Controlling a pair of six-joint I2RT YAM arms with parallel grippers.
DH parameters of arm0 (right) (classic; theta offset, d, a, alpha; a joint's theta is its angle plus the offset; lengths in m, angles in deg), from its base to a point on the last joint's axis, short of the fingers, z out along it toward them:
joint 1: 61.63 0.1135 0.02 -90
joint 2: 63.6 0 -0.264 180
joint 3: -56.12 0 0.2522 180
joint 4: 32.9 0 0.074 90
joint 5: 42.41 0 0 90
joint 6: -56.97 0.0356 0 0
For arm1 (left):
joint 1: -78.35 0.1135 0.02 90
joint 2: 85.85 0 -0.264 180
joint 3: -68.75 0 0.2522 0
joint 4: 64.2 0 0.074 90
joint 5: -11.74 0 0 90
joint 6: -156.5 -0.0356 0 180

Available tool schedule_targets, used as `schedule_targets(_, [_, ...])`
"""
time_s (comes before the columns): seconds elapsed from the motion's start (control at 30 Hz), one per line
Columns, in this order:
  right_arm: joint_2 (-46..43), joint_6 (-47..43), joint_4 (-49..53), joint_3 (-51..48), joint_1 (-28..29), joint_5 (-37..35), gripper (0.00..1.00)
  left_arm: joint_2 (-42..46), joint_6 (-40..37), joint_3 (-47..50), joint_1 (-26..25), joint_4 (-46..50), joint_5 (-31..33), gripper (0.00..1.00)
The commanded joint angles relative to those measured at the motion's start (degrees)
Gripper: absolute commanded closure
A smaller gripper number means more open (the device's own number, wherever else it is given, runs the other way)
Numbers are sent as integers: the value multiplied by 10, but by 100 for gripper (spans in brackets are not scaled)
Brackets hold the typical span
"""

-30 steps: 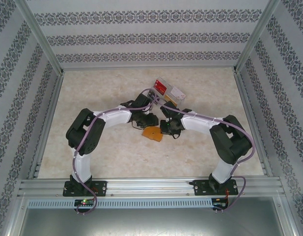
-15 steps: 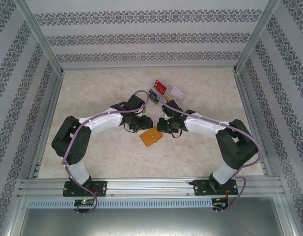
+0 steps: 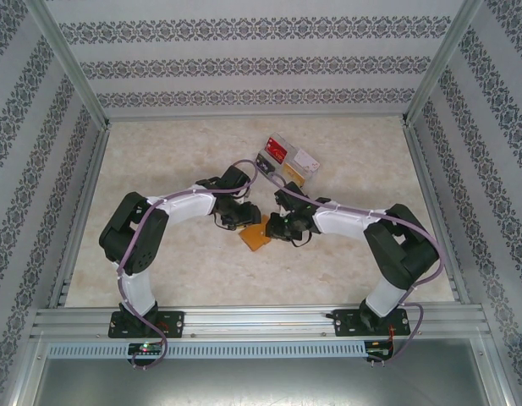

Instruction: Take the credit cards out of the card holder

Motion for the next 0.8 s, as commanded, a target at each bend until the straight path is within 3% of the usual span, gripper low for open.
schedule_targets(0.0, [30,-24,-1,30,-17,-10,79,9,2,17,6,2,1,53])
schedule_targets(0.17, [61,-59,8,74,-28,-2,78,21,22,46,16,-39,-40,53])
schedule_targets(0.4, [38,-67,24,59,-28,-4,76,21,60,87,39,-116,-116,53])
schedule_targets(0.6, [7,-79,62,58,-18,-14,73,16,67,90,43,-122,-123,55])
schedule_targets(0.77, [28,-68,56,52,-6,0,78,4,76,91,43,-131,-137,57])
